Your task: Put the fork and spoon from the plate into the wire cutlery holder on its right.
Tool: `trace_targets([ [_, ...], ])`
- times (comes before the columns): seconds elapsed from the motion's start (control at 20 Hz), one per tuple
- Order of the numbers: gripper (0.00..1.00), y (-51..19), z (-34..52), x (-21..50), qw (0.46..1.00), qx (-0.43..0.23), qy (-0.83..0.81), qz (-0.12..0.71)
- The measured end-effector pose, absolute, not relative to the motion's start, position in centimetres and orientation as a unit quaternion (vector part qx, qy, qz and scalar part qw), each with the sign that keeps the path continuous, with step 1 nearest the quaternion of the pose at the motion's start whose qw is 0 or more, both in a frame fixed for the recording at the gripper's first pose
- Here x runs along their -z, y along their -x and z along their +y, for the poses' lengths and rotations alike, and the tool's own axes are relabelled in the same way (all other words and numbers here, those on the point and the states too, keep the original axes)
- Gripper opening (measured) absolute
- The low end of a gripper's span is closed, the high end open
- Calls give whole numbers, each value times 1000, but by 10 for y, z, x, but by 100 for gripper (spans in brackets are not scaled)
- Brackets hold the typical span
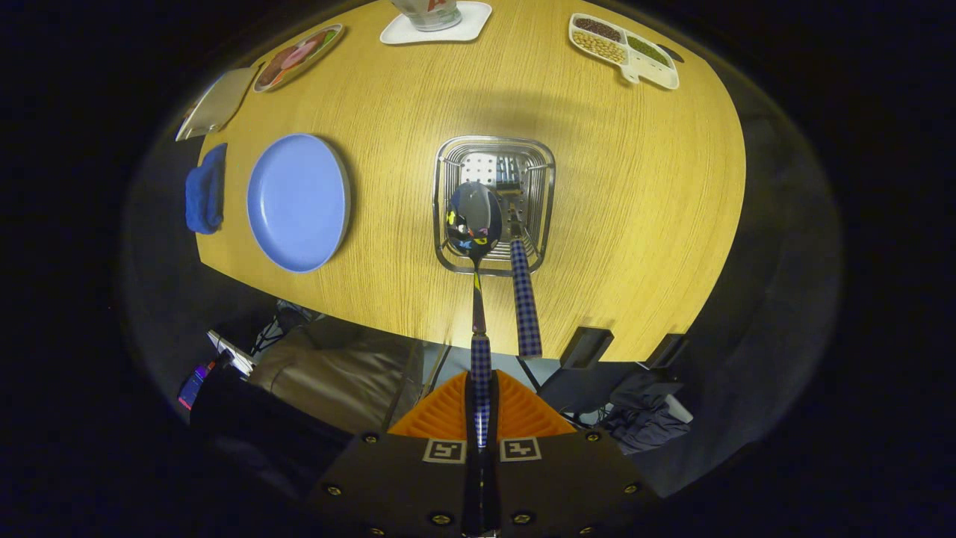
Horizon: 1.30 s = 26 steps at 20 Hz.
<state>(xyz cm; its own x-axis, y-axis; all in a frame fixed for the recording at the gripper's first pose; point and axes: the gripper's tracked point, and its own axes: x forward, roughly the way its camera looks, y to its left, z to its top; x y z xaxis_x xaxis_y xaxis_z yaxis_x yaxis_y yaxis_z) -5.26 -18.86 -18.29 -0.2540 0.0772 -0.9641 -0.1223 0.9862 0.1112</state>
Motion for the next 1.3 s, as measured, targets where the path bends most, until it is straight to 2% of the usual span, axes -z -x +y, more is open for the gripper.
trace_targets([
  [0.55,2,21,-182,194,530,-68,46,844],
  [0.65,3,13,-181,194,526,-67,59,846],
  [0.7,8,9,-181,195,526,-66,63,845],
  [0.8,8,5,-181,196,527,-68,68,845],
  [1.0,16,-4,-182,189,545,-70,77,832],
  [1.05,30,-5,-183,186,554,-71,78,826],
  [1.15,32,-7,-186,176,585,-69,81,804],
  [1.3,32,-2,-180,159,662,-68,72,743],
])
